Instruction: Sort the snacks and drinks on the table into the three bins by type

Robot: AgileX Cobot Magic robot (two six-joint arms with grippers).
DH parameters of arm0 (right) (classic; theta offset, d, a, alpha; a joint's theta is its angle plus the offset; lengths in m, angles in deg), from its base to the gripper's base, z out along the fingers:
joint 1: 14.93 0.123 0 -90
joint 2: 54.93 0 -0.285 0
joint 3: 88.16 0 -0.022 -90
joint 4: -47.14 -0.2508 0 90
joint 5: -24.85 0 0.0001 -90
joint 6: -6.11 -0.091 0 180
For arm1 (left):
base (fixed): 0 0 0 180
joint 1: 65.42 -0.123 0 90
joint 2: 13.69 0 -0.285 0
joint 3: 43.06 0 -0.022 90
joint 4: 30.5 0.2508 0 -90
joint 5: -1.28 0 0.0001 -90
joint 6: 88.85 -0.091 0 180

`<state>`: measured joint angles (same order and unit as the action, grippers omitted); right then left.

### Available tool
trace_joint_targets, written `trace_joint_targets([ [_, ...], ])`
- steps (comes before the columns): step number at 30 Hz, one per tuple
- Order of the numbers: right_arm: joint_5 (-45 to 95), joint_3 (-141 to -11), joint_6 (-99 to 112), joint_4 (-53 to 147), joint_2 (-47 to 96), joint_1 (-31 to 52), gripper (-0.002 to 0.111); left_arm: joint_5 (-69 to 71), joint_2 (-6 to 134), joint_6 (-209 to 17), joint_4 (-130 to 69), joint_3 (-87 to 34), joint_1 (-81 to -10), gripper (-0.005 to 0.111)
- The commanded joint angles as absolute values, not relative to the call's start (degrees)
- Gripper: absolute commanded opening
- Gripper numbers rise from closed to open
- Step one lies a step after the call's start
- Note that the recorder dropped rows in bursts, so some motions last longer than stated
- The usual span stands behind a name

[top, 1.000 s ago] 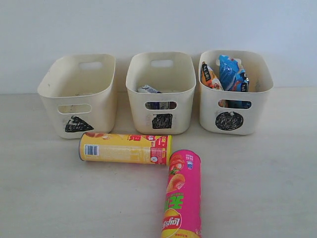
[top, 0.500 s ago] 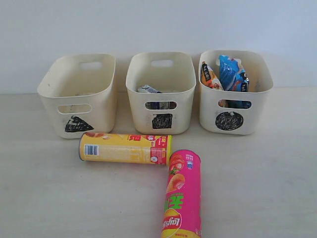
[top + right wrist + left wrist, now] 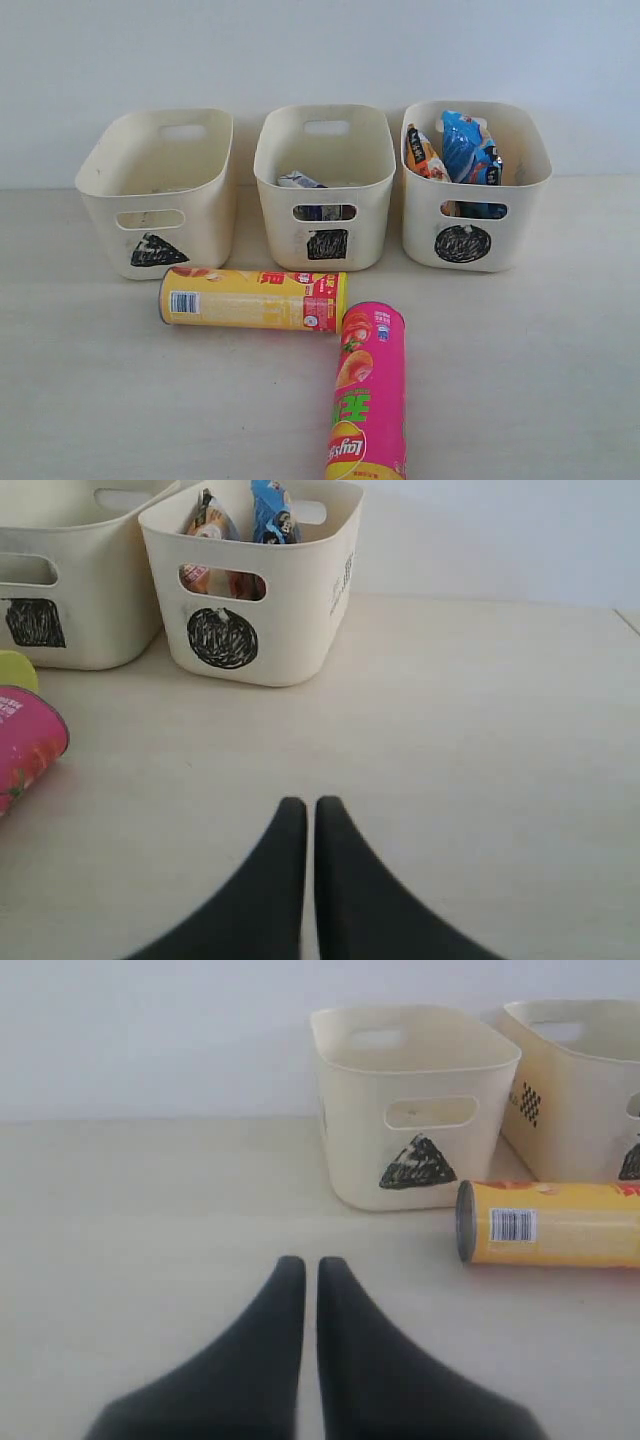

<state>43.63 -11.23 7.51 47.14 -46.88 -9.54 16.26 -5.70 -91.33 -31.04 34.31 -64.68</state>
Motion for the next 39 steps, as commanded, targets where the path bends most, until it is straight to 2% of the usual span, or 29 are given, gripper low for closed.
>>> trace_joint_targets([
  [1, 43.4, -10.9, 7.7, 47.1, -47.1, -9.7, 0.0, 9.0, -5.9, -91.1, -34.5, 34.2, -64.9, 0.004],
  [7, 43.4, -10.9, 7.6, 47.1, -47.1, -9.7, 0.0, -3.9, -5.9, -85.0, -49.1, 34.2, -64.9, 0.004],
  [13, 43.4, -10.9, 7.6, 47.1, -47.1, -9.7, 0.0, -19.4, -5.9, -74.2, -46.4, 34.2, -64.9, 0.004],
  [16, 43.4, -10.9, 7.6, 47.1, -47.1, -9.7, 0.0, -19.1, -4.7, -70.9, -42.2, 30.7, -64.9, 0.004],
  [19, 43.4, -10.9, 7.6, 47.1, -47.1, -9.7, 0.0, -17.9, 4.4, -70.9, -41.9, 23.4, -64.9, 0.004],
  [23, 43.4, -10.9, 7.6, 47.1, -47.1, -9.7, 0.0, -8.4, 21.1, -71.3, -35.6, 8.2, -64.9, 0.004],
  [27, 43.4, -10.9, 7.6, 47.1, -47.1, -9.7, 0.0, 9.3, 36.5, -71.9, -25.8, -7.2, -64.9, 0.004],
  [35, 43.4, -10.9, 7.6, 47.1, -47.1, -9.7, 0.0, 32.4, 49.4, -97.3, -34.2, -19.2, -64.4, 0.004],
  [39, 43.2, -10.9, 7.6, 46.4, -47.1, -9.7, 0.0, 36.6, 53.6, -104.1, -39.9, -21.6, -58.7, 0.004],
])
